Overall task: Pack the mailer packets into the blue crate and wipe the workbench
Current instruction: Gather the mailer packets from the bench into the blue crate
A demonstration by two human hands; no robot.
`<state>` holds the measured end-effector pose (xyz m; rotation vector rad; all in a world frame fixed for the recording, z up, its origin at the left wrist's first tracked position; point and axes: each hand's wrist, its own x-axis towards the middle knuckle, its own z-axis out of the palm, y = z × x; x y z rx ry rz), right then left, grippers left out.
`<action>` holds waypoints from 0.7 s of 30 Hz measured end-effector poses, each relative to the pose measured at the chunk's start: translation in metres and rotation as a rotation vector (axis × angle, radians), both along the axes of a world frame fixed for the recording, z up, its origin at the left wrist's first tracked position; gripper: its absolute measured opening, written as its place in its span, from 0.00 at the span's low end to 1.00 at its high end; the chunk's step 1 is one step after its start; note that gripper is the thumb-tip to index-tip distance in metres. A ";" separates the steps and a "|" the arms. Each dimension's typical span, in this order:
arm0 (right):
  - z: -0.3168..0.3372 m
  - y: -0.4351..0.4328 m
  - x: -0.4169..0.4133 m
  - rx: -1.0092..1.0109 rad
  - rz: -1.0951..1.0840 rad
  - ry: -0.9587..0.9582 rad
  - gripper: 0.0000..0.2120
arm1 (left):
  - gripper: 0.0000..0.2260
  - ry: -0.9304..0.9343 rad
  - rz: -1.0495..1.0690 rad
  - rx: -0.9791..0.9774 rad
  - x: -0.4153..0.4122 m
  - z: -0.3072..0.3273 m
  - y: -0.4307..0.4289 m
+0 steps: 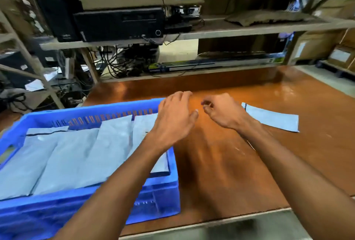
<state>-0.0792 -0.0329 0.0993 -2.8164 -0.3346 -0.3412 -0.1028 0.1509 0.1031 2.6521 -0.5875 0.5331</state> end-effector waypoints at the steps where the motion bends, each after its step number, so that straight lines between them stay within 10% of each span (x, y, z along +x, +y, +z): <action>1: -0.010 -0.031 -0.002 0.004 -0.063 0.039 0.13 | 0.24 0.029 -0.031 0.037 -0.003 -0.008 -0.034; 9: -0.113 -0.237 -0.017 0.082 -0.409 0.296 0.15 | 0.25 0.522 -0.169 0.132 -0.003 -0.111 -0.217; 21: -0.173 -0.325 0.037 -0.201 -0.417 0.468 0.29 | 0.34 0.544 -0.148 0.392 0.058 -0.188 -0.316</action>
